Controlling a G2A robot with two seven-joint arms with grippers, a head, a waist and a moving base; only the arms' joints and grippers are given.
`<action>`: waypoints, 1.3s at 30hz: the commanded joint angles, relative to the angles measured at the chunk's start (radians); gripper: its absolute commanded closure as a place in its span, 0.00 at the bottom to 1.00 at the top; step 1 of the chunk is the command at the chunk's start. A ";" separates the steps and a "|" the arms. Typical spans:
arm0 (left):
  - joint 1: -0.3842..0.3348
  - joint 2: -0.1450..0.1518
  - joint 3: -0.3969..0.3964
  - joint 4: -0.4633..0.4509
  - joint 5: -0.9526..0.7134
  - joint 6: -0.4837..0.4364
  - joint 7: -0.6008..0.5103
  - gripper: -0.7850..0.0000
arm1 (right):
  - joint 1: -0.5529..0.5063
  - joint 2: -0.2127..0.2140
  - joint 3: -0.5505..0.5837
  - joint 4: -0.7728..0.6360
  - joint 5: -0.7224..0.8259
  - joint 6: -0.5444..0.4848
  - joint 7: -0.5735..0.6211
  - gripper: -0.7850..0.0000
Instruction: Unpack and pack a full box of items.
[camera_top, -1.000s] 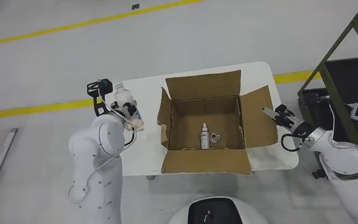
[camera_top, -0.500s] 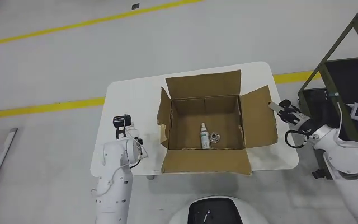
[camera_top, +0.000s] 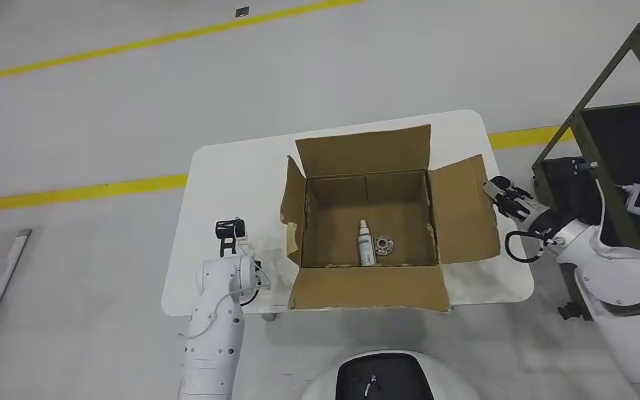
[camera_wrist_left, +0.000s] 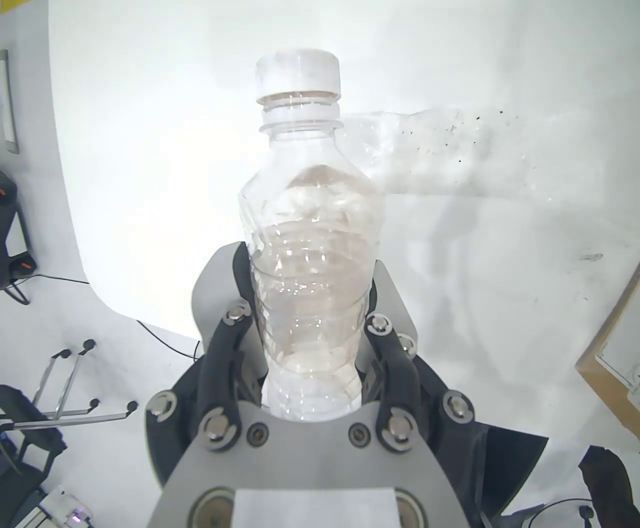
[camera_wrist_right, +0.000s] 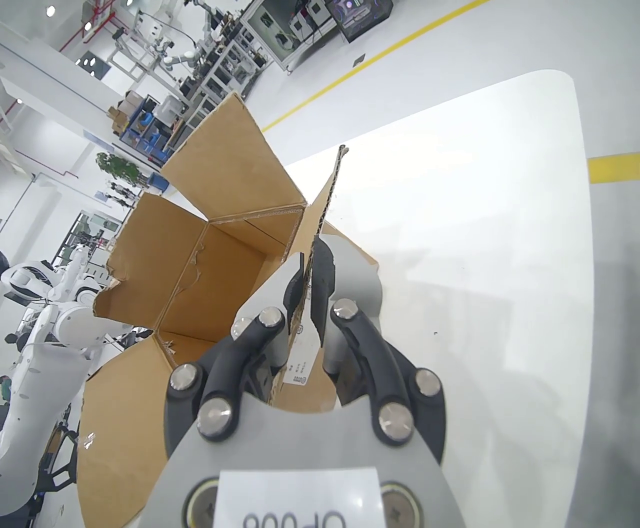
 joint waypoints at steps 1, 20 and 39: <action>-0.007 -0.001 0.003 0.024 0.005 0.002 0.008 1.00 | -0.003 0.000 0.002 -0.001 0.001 -0.001 0.000 0.96; -0.024 -0.012 0.042 -0.024 -0.011 0.040 -0.031 0.00 | -0.011 0.007 0.054 -0.089 -0.016 -0.013 -0.046 0.56; 0.010 -0.017 0.042 -0.115 -0.007 0.116 -0.017 0.00 | 0.336 -0.040 -0.483 -0.084 -0.210 0.114 0.176 1.00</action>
